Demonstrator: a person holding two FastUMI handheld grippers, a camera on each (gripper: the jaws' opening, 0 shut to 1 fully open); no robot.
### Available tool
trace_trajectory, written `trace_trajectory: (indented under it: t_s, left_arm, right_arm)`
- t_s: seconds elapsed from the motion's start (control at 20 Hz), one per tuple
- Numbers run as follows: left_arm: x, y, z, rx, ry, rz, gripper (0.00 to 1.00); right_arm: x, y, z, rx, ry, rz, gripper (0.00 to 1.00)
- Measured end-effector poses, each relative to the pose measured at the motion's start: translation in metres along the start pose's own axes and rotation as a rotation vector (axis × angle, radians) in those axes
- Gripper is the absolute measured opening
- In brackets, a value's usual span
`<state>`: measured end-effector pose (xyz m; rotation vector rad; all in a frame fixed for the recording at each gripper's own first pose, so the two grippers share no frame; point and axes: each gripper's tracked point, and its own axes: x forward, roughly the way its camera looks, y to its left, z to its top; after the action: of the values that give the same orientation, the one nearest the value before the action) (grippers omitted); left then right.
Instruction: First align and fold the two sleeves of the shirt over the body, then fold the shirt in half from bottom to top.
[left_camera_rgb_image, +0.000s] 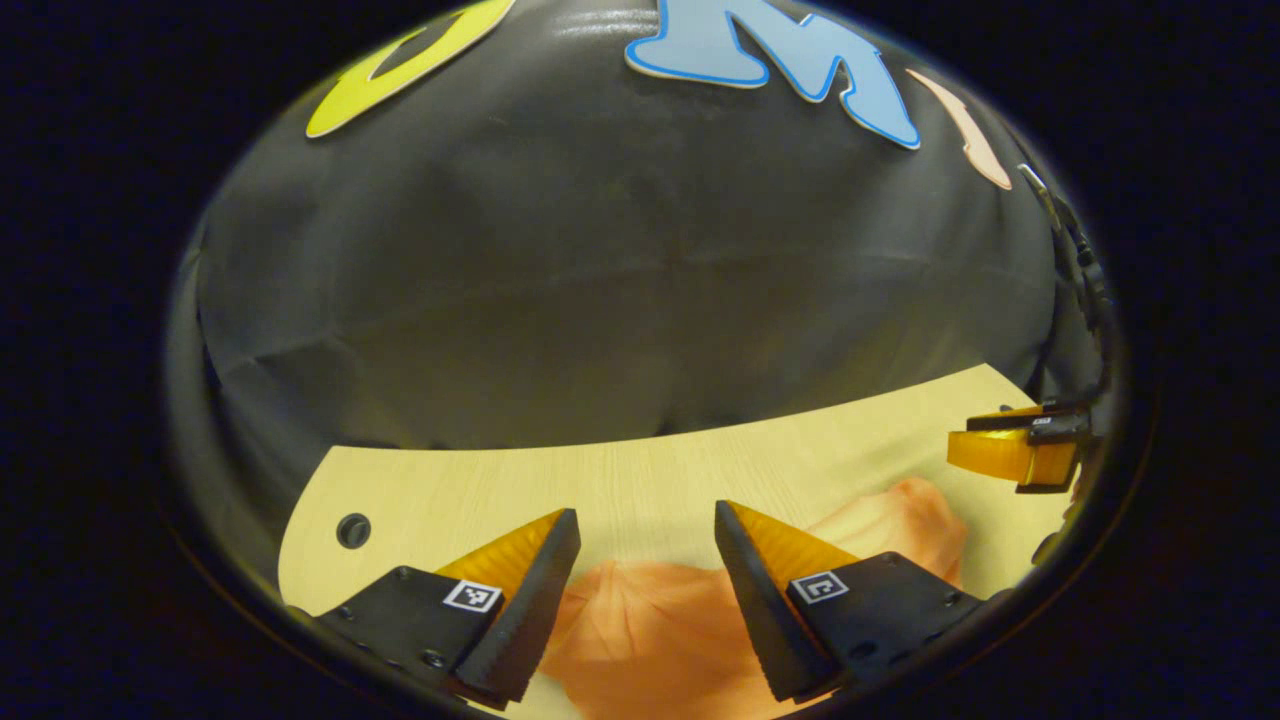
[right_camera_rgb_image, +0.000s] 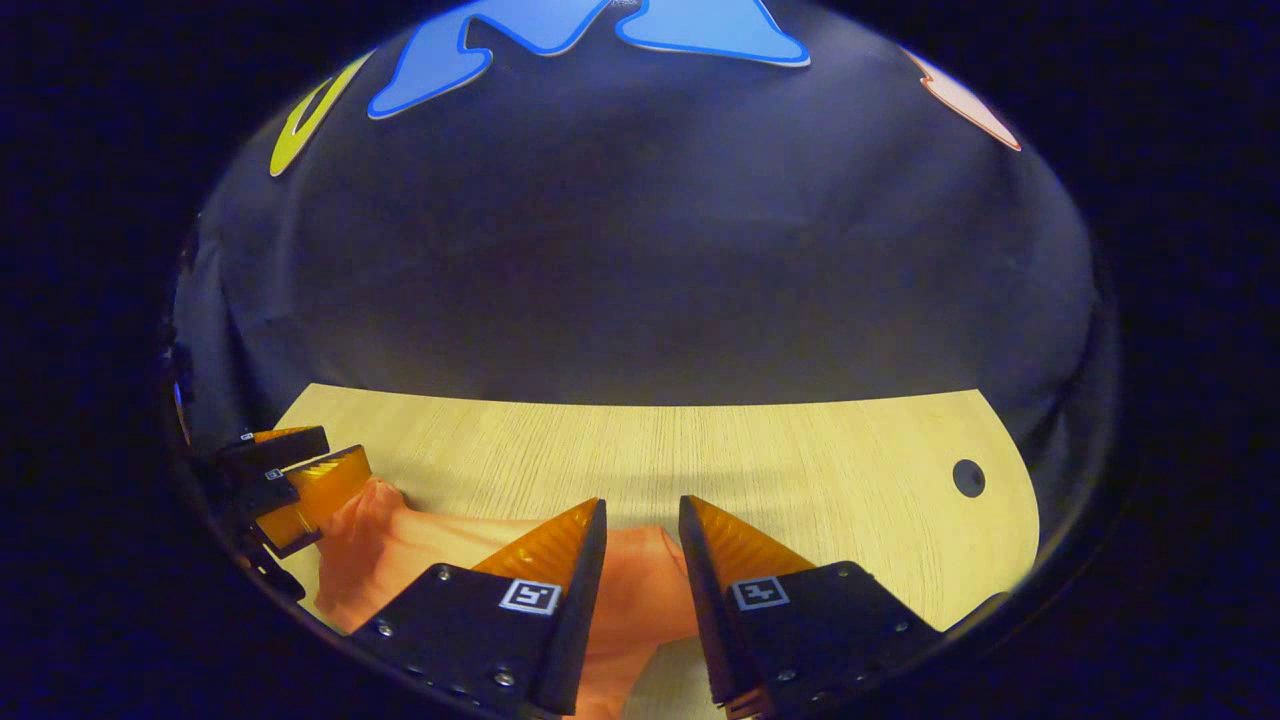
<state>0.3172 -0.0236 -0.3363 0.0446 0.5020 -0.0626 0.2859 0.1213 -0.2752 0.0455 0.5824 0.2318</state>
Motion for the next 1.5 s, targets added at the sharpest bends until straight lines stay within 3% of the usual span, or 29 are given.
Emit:
trace_trajectory:
  t_s: [0.15, 0.2, 0.35, 0.45, 0.55, 0.8, 0.95, 1.1, 1.5]
  left_arm:
    - [-0.014, -0.008, 0.016, -0.011, -0.020, -0.005, 0.94]
    - [-0.021, -0.011, 0.021, -0.015, -0.025, -0.007, 0.89]
    - [-0.032, -0.010, 0.029, -0.029, -0.032, -0.002, 0.89]
    - [-0.045, -0.012, 0.037, -0.052, -0.042, -0.010, 0.94]
    - [-0.057, -0.012, 0.044, -0.064, -0.053, -0.014, 0.90]
    - [-0.090, -0.020, 0.061, -0.066, -0.099, -0.029, 0.94]
    - [-0.129, -0.027, 0.070, -0.041, -0.132, -0.044, 0.90]
    - [-0.160, -0.034, 0.071, -0.037, -0.153, -0.060, 0.94]
    - [-0.300, -0.044, 0.057, -0.065, -0.203, -0.037, 0.90]
  right_arm:
    - [-0.016, -0.005, 0.007, -0.002, -0.020, 0.003, 0.47]
    - [-0.021, -0.004, 0.010, -0.005, -0.025, 0.004, 0.43]
    - [-0.041, -0.002, 0.018, -0.009, -0.041, 0.010, 0.47]
    - [-0.060, -0.002, 0.023, -0.008, -0.059, 0.017, 0.48]
    - [-0.082, -0.003, 0.025, -0.013, -0.074, 0.024, 0.48]
    - [-0.151, 0.010, 0.029, -0.051, -0.121, 0.028, 0.48]
    - [-0.201, 0.019, 0.031, -0.060, -0.172, 0.050, 0.47]
    - [-0.244, 0.027, 0.031, -0.056, -0.216, 0.061, 0.47]
    - [-0.338, 0.037, 0.017, -0.004, -0.311, 0.068, 0.47]
